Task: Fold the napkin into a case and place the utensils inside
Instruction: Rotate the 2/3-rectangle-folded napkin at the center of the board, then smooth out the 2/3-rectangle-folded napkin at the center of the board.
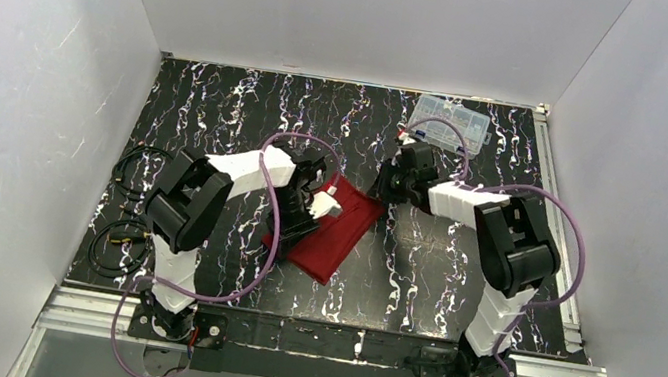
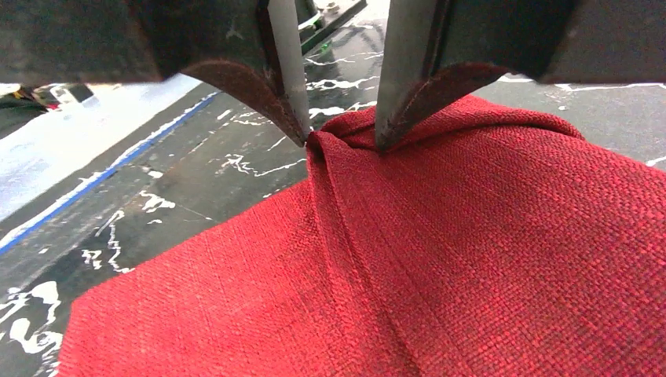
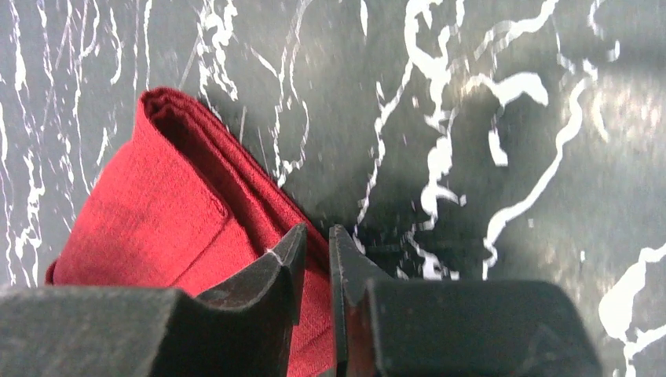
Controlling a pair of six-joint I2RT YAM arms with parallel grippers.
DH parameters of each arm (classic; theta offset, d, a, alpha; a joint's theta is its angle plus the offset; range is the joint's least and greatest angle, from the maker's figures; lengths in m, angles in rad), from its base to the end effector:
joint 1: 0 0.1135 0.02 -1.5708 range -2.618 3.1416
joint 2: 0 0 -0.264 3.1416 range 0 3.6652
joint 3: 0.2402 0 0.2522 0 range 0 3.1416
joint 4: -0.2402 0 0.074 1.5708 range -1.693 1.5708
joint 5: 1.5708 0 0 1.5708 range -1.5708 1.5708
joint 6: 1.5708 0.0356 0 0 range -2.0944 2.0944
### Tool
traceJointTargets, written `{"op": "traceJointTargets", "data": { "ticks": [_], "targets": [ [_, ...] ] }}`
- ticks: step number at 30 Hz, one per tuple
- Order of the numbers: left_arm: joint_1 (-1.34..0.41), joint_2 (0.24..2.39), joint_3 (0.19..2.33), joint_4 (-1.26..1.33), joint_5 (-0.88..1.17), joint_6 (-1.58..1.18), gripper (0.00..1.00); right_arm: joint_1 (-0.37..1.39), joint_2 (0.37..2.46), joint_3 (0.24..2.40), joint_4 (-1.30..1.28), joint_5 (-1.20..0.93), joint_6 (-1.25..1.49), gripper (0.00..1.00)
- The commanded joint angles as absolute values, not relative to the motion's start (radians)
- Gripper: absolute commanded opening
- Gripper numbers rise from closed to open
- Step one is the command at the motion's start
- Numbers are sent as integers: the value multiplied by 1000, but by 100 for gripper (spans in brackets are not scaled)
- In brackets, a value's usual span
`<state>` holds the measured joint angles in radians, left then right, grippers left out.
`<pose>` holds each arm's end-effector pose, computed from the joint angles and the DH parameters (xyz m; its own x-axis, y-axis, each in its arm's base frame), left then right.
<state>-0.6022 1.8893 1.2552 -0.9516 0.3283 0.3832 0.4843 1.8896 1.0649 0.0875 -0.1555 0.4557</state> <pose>0.2687 -0.1986 0.1597 -0.5652 0.8180 -0.1067 0.8017 0.5142 -0.3046 0.3460 0.1883 0.1517 -0.7813 0.0803 -0.6190 -0.2423 0.8749 0.4193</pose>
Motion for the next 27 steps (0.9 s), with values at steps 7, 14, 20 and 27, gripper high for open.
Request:
{"op": "traceJointTargets", "data": {
  "ticks": [7, 14, 20, 27],
  "targets": [
    [-626, 1879, 1223, -812, -49, 641, 33, 492, 1647, 729, 81, -152, 559, 24],
    [-626, 1843, 1149, -621, -218, 1072, 30, 599, 1447, 569, 9, -134, 676, 24],
    [-632, 1784, 1130, -559, -172, 1286, 28, 615, 1275, 670, -188, -63, 651, 26],
    [-626, 1707, 1284, -823, -57, 1152, 34, 593, 1430, 934, -155, -100, 579, 28]
  ]
}}
